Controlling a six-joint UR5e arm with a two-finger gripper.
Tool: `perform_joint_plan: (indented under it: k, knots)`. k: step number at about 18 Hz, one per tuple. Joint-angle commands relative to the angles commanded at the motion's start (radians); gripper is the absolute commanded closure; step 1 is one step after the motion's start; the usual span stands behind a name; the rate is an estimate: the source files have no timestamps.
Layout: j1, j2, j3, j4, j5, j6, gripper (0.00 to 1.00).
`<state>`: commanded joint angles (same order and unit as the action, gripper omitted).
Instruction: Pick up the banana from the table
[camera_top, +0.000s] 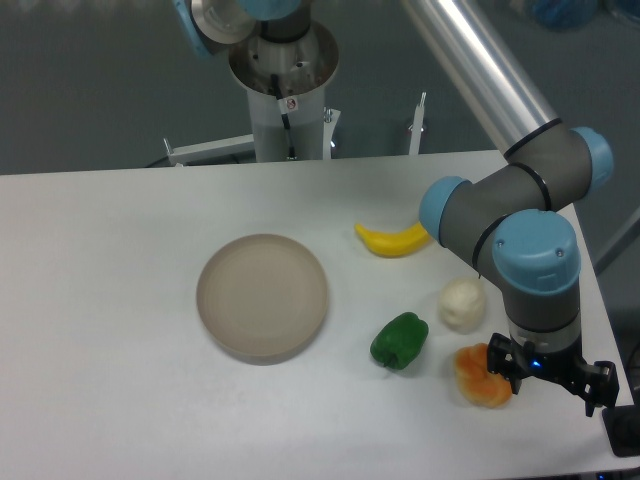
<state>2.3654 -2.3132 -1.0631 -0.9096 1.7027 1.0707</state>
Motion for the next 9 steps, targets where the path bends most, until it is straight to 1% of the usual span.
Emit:
perform_joint_plan:
  k: [3, 9]
  knots:
    - [0.0, 0.0, -0.002, -0.002, 0.002, -0.002, 0.0]
    - [0.003, 0.031, -0.041, -0.011, 0.003, 0.011, 0.0]
